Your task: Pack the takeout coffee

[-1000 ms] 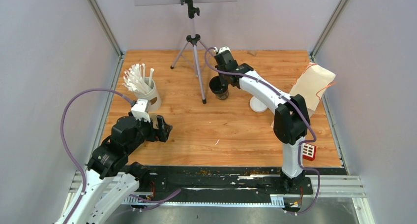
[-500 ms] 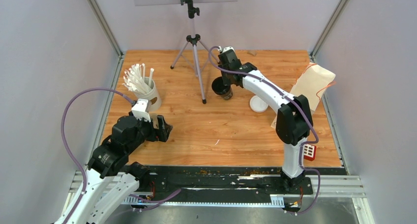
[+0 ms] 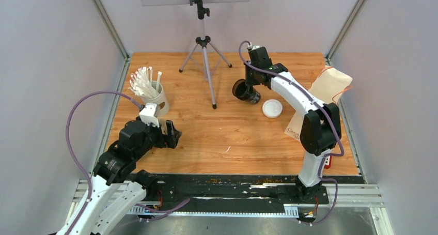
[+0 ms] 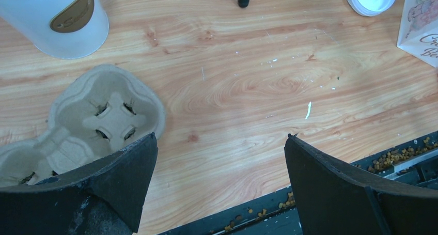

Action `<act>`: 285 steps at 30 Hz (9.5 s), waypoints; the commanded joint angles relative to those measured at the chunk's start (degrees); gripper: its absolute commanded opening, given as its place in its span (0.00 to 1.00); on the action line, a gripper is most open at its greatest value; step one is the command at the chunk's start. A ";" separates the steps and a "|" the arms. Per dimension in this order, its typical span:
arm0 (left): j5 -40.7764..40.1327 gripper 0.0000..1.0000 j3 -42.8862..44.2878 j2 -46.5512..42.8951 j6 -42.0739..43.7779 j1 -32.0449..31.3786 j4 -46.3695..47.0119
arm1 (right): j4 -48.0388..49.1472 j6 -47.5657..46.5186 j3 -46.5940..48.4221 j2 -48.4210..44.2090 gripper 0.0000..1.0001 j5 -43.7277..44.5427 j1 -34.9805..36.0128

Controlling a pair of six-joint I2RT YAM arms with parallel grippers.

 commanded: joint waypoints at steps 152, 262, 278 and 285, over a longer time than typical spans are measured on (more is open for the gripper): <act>1.53 0.35 40.24 77.09 -8.78 -7.14 28.08 | -2.17 -5.23 -8.92 -12.69 0.29 -2.65 4.39; 8.32 0.00 58.68 79.50 -2.63 -7.40 13.02 | -2.89 -3.83 -9.45 -23.14 0.31 -7.04 2.70; 6.98 0.00 62.93 74.89 -1.91 -6.67 8.63 | -3.00 -4.15 -11.48 -28.94 0.31 -7.72 2.61; 6.48 0.00 60.27 69.39 -1.87 -6.65 4.59 | -3.57 -4.09 -12.90 -33.04 0.32 -8.92 2.60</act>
